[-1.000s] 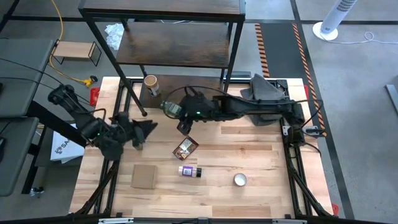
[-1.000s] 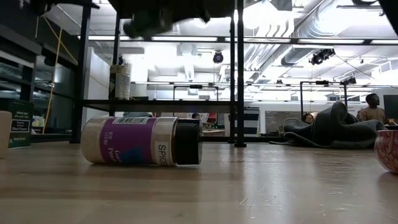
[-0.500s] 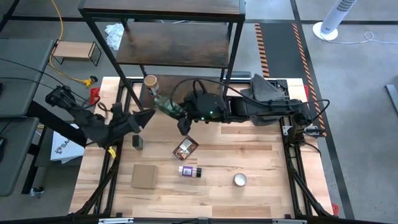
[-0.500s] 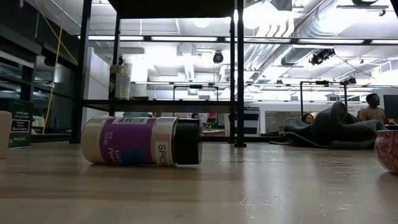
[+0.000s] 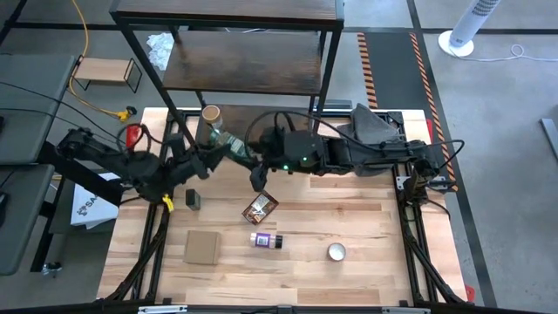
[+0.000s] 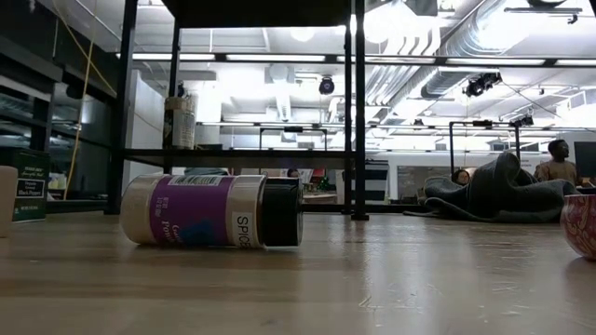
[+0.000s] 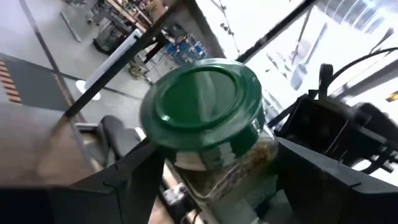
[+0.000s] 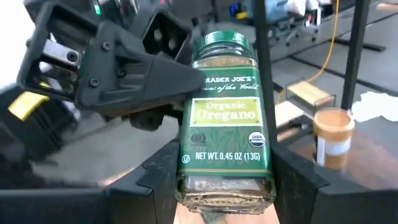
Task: Shelf spices
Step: Put the green seasoning bottle on the shelf
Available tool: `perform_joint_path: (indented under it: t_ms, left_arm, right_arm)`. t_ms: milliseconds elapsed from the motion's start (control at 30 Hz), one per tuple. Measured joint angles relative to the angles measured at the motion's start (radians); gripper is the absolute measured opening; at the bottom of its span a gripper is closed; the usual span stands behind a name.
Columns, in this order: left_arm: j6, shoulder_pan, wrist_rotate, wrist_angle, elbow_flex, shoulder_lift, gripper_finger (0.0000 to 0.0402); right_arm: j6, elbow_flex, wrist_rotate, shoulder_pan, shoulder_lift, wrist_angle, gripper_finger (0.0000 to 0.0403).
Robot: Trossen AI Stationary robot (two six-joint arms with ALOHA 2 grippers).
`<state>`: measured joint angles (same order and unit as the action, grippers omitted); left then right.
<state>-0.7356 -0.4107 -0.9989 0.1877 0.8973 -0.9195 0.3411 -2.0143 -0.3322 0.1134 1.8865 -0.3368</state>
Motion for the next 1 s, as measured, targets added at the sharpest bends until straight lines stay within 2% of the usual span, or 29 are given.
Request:
perform_joint_path:
  t_ms: [367, 433, 567, 633, 700, 767, 800, 900, 1000]
  left_arm:
    - [0.035, 0.034, 0.022, 0.051, -0.001, -0.004, 0.0282]
    - [0.029, 0.034, 0.012, 0.051, -0.001, -0.004, 0.0265]
    - [0.020, 0.039, -0.011, 0.055, -0.001, -0.004, 0.0194]
    - [0.047, 0.039, -0.012, 0.045, -0.001, -0.002, 0.0180]
    - [0.085, 0.038, -0.018, 0.041, -0.001, -0.003, 0.0078]
    - [0.117, 0.039, -0.061, 0.035, -0.001, -0.003, 0.0017]
    - [0.123, 0.040, -0.071, 0.035, -0.001, -0.003, 0.0006]
    - [0.123, 0.045, -0.071, 0.043, -0.001, -0.003, 0.0012]
    - [0.102, 0.060, -0.036, 0.030, -0.001, -0.003, 0.0003]
  right_arm:
    - [-0.010, 0.000, -0.001, -0.008, -0.013, -0.013, 0.0183]
    - [-0.014, 0.000, -0.013, -0.009, -0.012, -0.015, 0.0183]
    - [-0.045, 0.000, -0.071, -0.008, -0.009, -0.019, 0.0183]
    - [-0.048, 0.000, -0.088, -0.008, -0.009, -0.020, 0.0186]
    - [-0.057, -0.002, -0.094, -0.005, -0.016, -0.021, 0.0222]
    - [-0.064, -0.003, -0.085, -0.001, -0.019, -0.040, 0.0273]
    - [-0.071, -0.003, -0.071, 0.001, -0.018, -0.055, 0.0296]
    - [-0.073, -0.001, -0.033, 0.000, -0.015, -0.077, 0.0344]
    - [-0.085, -0.001, -0.049, -0.001, -0.016, -0.072, 0.0353]
